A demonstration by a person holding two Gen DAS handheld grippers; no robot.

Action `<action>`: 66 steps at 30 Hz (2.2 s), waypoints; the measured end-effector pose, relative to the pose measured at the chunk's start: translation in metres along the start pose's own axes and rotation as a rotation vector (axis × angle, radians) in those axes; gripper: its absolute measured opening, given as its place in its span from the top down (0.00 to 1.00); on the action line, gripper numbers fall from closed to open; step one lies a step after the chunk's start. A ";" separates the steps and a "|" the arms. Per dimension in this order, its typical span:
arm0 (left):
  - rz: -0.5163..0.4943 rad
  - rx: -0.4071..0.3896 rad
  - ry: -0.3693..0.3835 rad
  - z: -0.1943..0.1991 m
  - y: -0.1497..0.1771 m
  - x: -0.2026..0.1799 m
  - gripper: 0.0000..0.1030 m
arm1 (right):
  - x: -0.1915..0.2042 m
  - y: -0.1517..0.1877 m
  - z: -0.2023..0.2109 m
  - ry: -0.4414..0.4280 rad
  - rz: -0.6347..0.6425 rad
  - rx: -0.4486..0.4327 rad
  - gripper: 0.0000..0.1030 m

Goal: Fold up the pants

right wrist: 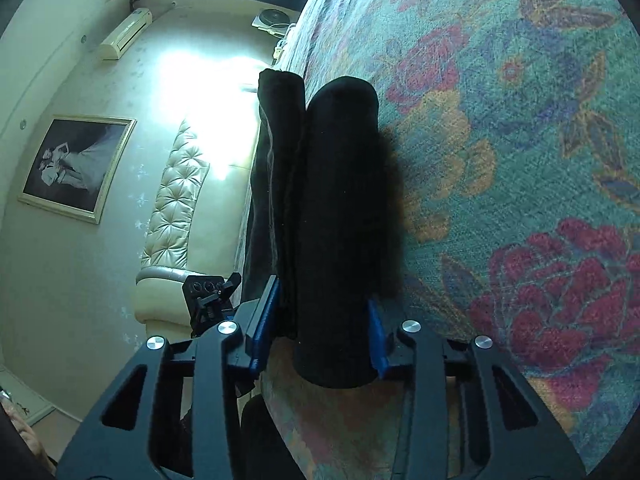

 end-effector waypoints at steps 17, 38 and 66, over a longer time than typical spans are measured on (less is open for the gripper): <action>-0.021 -0.005 -0.032 0.001 0.000 0.005 0.55 | 0.010 0.017 -0.027 0.052 -0.012 0.003 0.63; -0.034 0.031 -0.058 0.015 0.027 -0.004 0.66 | -0.003 0.047 0.009 -0.009 -0.036 -0.025 0.70; -0.078 0.016 -0.041 0.012 0.027 -0.004 0.62 | -0.022 0.049 0.022 -0.036 -0.053 -0.024 0.69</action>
Point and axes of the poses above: each gripper's, at about its wrist camera, not at the fingertips, and z roughly against the way its jaws point, x to its left, y to its underside, the point moved 2 cm from there along -z, roughly the way its jaws point, and after that the axes turned 4 degrees about x, right-handed, at the moved point
